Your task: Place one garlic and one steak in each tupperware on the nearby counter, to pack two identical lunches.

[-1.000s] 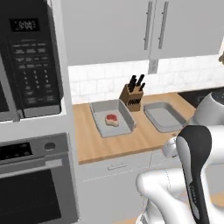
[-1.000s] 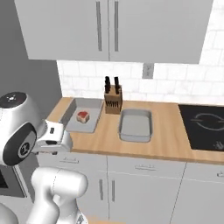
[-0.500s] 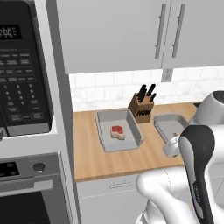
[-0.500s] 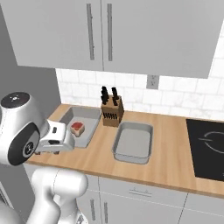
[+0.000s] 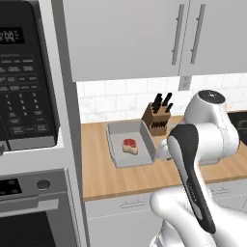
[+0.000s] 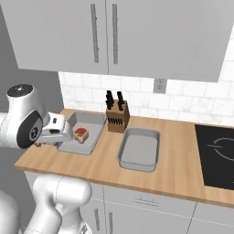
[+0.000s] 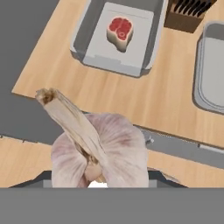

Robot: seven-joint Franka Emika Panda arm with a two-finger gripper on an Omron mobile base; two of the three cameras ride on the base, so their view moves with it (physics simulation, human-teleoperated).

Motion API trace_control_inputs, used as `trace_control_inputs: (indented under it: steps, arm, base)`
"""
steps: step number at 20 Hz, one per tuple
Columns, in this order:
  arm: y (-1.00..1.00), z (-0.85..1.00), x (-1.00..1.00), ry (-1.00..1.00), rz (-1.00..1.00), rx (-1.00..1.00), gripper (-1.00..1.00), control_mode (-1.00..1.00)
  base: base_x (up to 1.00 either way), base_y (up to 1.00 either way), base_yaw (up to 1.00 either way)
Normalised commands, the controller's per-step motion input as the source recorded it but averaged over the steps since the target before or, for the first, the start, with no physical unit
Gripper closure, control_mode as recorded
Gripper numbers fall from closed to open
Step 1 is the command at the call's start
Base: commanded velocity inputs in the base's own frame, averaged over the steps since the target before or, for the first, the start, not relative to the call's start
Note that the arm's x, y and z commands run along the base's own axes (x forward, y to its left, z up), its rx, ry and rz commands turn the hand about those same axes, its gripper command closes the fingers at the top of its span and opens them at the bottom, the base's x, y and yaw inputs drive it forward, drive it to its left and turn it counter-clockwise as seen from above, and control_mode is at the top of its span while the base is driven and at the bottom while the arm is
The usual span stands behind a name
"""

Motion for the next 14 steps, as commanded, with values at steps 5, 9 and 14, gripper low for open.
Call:
trace_control_inputs:
  steps: [5, 9, 14]
  arm:
    - [0.17, -0.47, 0.98, 0.01, 0.05, 0.00, 1.00, -1.00]
    - [0.00, -0.39, 0.88, 0.01, 0.06, 0.00, 1.00, -1.00]
    - [0.01, -0.61, 0.64, 0.04, 0.04, -0.01, 1.00, -1.00]
  base:
    - [0.00, 0.00, 0.00]
    - [0.00, 0.00, 0.00]
    - [0.00, 0.00, 0.00]
